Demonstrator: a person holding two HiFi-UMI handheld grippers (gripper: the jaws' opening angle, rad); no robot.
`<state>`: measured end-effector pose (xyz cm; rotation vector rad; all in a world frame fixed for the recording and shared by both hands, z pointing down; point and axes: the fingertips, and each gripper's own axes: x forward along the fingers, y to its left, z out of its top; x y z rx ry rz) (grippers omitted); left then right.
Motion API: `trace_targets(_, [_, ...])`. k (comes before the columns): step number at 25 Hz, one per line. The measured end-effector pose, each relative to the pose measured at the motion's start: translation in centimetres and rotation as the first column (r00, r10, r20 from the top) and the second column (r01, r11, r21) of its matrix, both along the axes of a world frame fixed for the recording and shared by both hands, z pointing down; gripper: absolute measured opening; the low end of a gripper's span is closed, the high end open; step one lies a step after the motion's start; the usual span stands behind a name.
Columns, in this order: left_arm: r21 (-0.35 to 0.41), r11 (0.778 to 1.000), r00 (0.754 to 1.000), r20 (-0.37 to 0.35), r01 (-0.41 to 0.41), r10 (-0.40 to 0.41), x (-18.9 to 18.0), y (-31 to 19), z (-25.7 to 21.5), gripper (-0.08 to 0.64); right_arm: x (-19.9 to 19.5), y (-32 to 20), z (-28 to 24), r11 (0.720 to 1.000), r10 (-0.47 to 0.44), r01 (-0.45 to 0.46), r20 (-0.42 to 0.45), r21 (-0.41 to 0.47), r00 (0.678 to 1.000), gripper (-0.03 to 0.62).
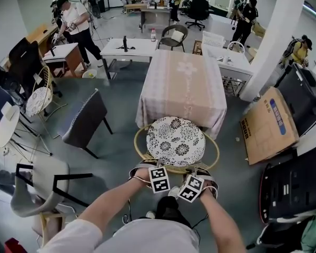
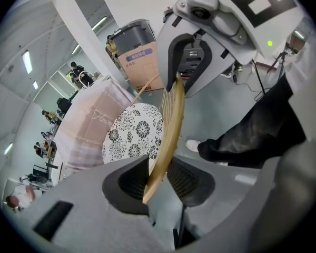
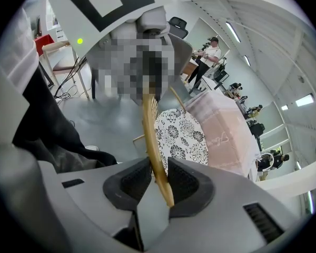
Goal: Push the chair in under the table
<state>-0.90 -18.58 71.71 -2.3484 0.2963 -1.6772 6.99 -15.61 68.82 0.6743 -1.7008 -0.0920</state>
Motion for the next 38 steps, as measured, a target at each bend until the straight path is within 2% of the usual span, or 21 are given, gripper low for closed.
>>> trace_targets(38, [-0.008,0.999,0.999,0.028,0.045,-0.044,3.3,-12.3,0.1,0.107,3.2,-12.3,0.5,0.997,-0.071,0.073,0.049,-0.028,0.996,0.071])
